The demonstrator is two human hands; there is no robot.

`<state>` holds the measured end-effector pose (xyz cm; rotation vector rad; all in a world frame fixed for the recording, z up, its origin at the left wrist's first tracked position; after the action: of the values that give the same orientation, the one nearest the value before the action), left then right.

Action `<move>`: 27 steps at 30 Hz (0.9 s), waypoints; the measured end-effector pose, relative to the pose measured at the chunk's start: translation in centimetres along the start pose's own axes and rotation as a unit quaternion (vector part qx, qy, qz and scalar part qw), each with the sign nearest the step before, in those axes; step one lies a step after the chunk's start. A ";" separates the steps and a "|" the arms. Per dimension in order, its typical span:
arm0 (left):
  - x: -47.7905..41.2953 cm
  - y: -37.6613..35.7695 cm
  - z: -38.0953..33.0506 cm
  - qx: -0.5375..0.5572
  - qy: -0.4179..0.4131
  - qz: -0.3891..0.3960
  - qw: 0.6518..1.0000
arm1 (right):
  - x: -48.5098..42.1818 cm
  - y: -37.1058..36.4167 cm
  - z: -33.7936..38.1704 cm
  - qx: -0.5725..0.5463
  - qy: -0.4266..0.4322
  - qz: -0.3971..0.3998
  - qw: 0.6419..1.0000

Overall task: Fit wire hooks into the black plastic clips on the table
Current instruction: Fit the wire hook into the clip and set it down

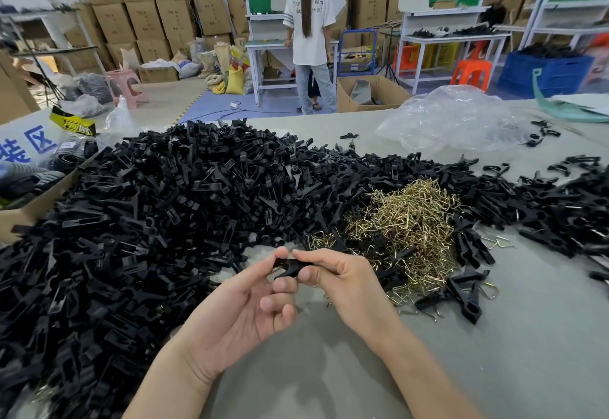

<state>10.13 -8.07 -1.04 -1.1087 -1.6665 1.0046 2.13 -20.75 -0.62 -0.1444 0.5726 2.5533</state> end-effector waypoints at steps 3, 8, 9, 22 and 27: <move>-0.1 -0.1 0.0 -0.004 -0.037 -0.009 0.999 | 0.0 0.0 0.0 -0.022 -0.010 -0.003 1.000; -0.4 -0.5 0.0 -0.090 -0.096 -0.034 0.991 | -0.3 -0.1 -0.2 -0.049 -0.011 -0.007 0.999; -0.5 -0.6 0.0 -0.110 -0.112 -0.039 0.987 | -0.4 -0.1 -0.1 -0.052 -0.009 -0.008 0.999; 0.2 -0.5 -1.6 -0.572 -0.315 -0.141 0.744 | -0.6 0.2 -0.2 -0.064 -0.020 -0.019 0.998; 1.4 -1.3 -1.5 -0.719 -0.362 -0.121 0.581 | -0.6 0.1 -0.2 -0.063 -0.008 -0.007 0.998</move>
<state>10.89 -6.89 0.86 -1.3093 -3.3869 -0.5246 2.58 -21.18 -0.64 -0.1711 0.4045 2.5752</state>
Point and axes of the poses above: each hand's wrist, its own x-axis away from the middle knuckle, its own y-axis out of the back of the hand, z = x × y, the point moved 5 cm from there along -x, towards the middle knuckle, and after that the axes turned 14 degrees about x, right-handed, at the moved point
